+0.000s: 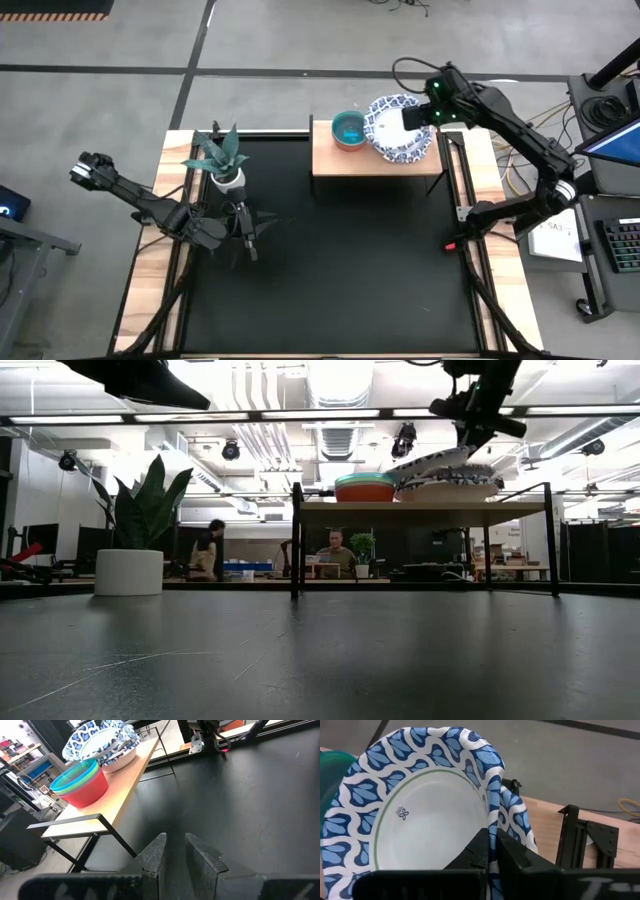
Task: Place and stack bowls onto a shelf
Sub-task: Stack the white paper plate on top of the white paper plate on the shelf
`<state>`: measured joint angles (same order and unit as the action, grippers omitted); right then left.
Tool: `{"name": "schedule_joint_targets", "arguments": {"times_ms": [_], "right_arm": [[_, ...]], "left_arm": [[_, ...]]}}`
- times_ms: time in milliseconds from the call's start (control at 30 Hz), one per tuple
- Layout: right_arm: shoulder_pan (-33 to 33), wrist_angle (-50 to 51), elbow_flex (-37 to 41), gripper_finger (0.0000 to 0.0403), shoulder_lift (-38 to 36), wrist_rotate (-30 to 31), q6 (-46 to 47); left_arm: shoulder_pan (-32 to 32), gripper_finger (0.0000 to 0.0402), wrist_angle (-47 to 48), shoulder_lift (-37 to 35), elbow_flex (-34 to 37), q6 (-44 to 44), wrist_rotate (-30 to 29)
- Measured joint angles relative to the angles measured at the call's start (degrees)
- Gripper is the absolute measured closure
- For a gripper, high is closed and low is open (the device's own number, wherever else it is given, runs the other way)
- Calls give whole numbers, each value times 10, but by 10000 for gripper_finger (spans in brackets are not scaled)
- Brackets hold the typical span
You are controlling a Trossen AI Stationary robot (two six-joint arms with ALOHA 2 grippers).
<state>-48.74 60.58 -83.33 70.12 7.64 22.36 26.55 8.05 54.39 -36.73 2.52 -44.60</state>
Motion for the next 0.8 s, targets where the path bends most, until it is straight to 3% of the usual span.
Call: {"name": "schedule_joint_targets", "arguments": {"times_ms": [500, 800], "right_arm": [[-1, 3, 0, 386, 0, -1, -20], [-1, 11, 0, 299, -2, -1, -13]], "left_arm": [[0, 352, 0, 0, 0, 0, 0], [0, 352, 0, 0, 0, 0, 0]]}}
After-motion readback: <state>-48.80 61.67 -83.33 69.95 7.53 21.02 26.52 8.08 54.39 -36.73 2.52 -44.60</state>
